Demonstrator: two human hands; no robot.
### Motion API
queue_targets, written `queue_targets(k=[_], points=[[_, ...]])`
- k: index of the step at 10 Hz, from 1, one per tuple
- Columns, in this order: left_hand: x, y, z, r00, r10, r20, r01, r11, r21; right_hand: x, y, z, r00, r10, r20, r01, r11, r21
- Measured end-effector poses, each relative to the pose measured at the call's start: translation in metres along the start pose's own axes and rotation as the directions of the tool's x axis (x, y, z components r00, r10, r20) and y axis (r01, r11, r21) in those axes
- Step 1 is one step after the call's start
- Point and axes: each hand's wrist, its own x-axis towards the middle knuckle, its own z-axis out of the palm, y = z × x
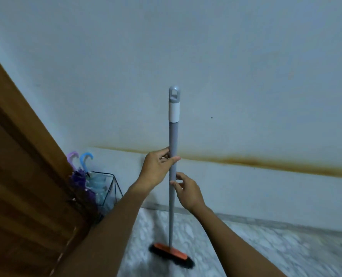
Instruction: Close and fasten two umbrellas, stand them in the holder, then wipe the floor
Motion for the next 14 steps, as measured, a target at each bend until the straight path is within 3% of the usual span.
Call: queue_targets(k=[4,9,12,14], points=[[0.128,-0.025,0.038,0.993,0.075,-0.096,-0.064,0.992,0.106,0.119,0.042,-0.006,0.997,0.039,-0.062,-0.037,0.998,0.042],[0.168,-0.019,0.081,0.998,0.028,-0.065,-0.027,1.0,0.004,0.148,0.063,-0.037,0.995,0.019,-0.099,-0.026,0.997,-0.07],[0.165,-0.029,0.091,0.978,-0.001,-0.207,0.016,0.997,0.07,0.153,0.064,-0.045,0.994,0.094,-0.05,-0.097,0.994,-0.059],[0.155,-0.027,0.074,0.99,-0.1,-0.097,0.11,0.988,0.106,0.151,0.055,-0.057,0.983,0.12,-0.137,-0.117,0.993,0.031]])
